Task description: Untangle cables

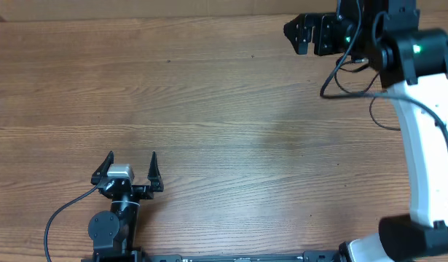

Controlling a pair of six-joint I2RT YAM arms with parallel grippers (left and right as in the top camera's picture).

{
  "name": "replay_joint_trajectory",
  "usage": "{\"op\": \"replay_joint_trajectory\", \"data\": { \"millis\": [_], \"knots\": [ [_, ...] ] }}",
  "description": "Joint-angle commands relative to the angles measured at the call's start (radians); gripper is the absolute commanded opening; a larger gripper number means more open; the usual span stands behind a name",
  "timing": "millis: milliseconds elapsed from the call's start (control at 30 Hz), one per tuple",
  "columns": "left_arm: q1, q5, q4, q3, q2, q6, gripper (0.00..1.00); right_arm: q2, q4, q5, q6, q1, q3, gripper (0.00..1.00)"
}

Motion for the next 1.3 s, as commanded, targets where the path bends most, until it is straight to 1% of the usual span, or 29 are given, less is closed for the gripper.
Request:
{"op": "replay_joint_trajectory", "data": {
  "millis": [0, 133, 167, 233, 267, 300, 367, 400, 467, 600, 667, 700, 833, 967, 1100, 1133, 1200, 1267],
  "knots": [
    [-0.005, -0.014, -0.004, -0.004, -0.01, 0.01, 1.0, -0.071, 0.079, 0.036, -0.002, 0.0, -0.154, 1.0],
    [-0.005, -0.014, -0.004, -0.004, -0.01, 0.01, 1.0, -0.182, 0.271, 0.02, 0.008, 0.0, -0.396, 1.0],
    [-0.005, -0.014, -0.004, -0.004, -0.01, 0.01, 1.0, -0.197, 0.297, 0.021, 0.008, 0.0, -0.429, 1.0],
    [-0.005, -0.014, -0.004, -0.004, -0.01, 0.01, 1.0, -0.26, 0.413, 0.021, 0.008, 0.0, -0.562, 1.0],
    [-0.005, -0.014, -0.004, -0.004, -0.01, 0.01, 0.99, -0.303, 0.509, 0.021, 0.008, 0.0, -0.657, 1.0],
    [-0.005, -0.014, -0.004, -0.004, -0.01, 0.01, 1.0, -0.327, 0.56, 0.021, 0.008, 0.0, -0.708, 1.0],
    [-0.005, -0.014, -0.004, -0.004, -0.01, 0.01, 1.0, -0.414, 0.759, 0.021, 0.008, 0.0, -0.901, 1.0],
    [-0.005, -0.014, -0.004, -0.004, -0.01, 0.01, 0.99, -0.44, 0.824, 0.021, 0.008, 0.0, -0.963, 1.0],
    [-0.005, -0.014, -0.004, -0.004, -0.01, 0.01, 1.0, -0.549, 1.086, 0.021, 0.008, 0.0, -1.215, 1.0],
    [-0.005, -0.014, -0.004, -0.004, -0.01, 0.01, 0.99, -0.673, 1.353, 0.021, 0.008, 0.0, -1.457, 1.0],
    [-0.005, -0.014, -0.004, -0.004, -0.01, 0.01, 1.0, -0.741, 1.438, 0.021, 0.008, 0.0, -1.55, 1.0],
    [-0.005, -0.014, -0.004, -0.004, -0.01, 0.01, 0.99, -0.803, 1.481, 0.022, 0.008, 0.0, -1.616, 1.0],
    [-0.005, -0.014, -0.004, -0.004, -0.01, 0.01, 1.0, -1.014, 1.524, 0.068, 0.003, 0.0, -1.798, 1.0],
    [-0.005, -0.014, -0.004, -0.004, -0.01, 0.01, 0.99, -1.146, 1.562, 0.101, 0.004, 0.0, -1.909, 1.0],
    [-0.005, -0.014, -0.004, -0.004, -0.01, 0.01, 1.0, -1.26, 1.563, 0.11, 0.003, -0.001, -1.971, 1.0],
    [-0.005, -0.014, -0.004, -0.004, -0.01, 0.01, 1.0, -1.294, 1.533, 0.121, 0.002, -0.001, -1.974, 1.0],
    [-0.005, -0.014, -0.004, -0.004, -0.01, 0.01, 1.0, -1.427, 1.411, 0.152, 0.0, -0.001, -1.974, 1.0],
    [-0.005, -0.014, -0.004, -0.004, -0.01, 0.01, 1.0, -1.492, 1.351, 0.165, 0.0, -0.002, -1.974, 1.0]
  ]
}}
